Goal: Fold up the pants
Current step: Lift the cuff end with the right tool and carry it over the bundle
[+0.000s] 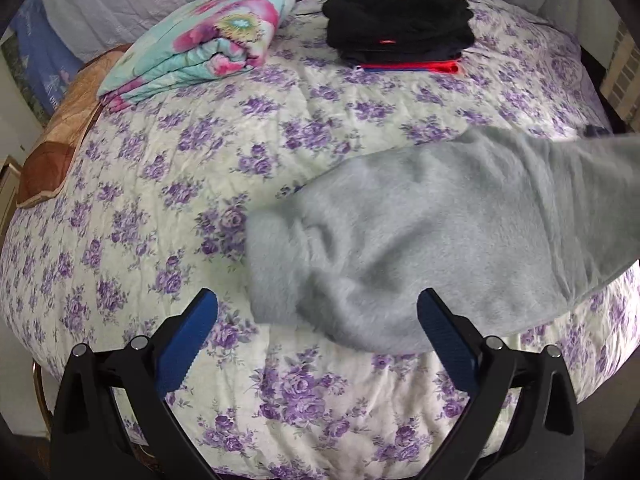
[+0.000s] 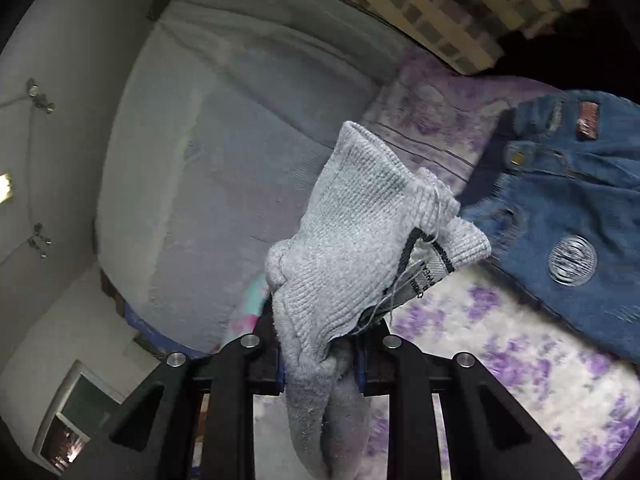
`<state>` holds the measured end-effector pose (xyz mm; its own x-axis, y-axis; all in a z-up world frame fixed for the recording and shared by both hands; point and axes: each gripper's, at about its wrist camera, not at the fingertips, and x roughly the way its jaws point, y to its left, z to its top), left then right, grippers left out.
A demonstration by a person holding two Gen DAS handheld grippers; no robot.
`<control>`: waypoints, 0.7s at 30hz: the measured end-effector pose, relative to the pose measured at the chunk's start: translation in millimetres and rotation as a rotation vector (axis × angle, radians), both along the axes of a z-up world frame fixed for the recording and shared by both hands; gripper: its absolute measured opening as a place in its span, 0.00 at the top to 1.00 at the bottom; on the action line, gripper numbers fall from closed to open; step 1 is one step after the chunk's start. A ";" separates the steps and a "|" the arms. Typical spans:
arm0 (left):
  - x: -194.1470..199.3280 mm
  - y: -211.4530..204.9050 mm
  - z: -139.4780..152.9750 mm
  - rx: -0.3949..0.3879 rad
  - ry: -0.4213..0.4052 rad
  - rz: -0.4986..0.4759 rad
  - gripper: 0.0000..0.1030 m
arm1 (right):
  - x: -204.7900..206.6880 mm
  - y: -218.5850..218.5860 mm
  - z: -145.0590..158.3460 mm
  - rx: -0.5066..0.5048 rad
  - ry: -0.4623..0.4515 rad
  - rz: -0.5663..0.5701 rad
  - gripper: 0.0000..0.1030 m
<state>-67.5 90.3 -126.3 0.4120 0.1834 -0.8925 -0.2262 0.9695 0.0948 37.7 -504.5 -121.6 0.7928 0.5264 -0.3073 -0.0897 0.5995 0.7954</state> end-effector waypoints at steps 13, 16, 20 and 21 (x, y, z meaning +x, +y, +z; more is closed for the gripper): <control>44.9 4.7 -60.2 0.081 0.102 0.039 0.05 | 14.3 -19.2 -103.3 -0.172 0.326 -0.062 0.70; 44.8 4.8 -57.6 0.021 0.094 0.062 0.05 | 15.9 -16.7 -97.7 -0.205 0.336 -0.040 0.68; 43.2 -18.3 -29.6 -0.009 -0.003 0.022 0.05 | 18.4 -9.8 -84.8 -0.248 0.316 -0.011 0.68; 45.8 -25.2 -27.5 -0.016 -0.014 0.012 0.05 | 18.3 -10.1 -86.3 -0.253 0.320 -0.009 0.68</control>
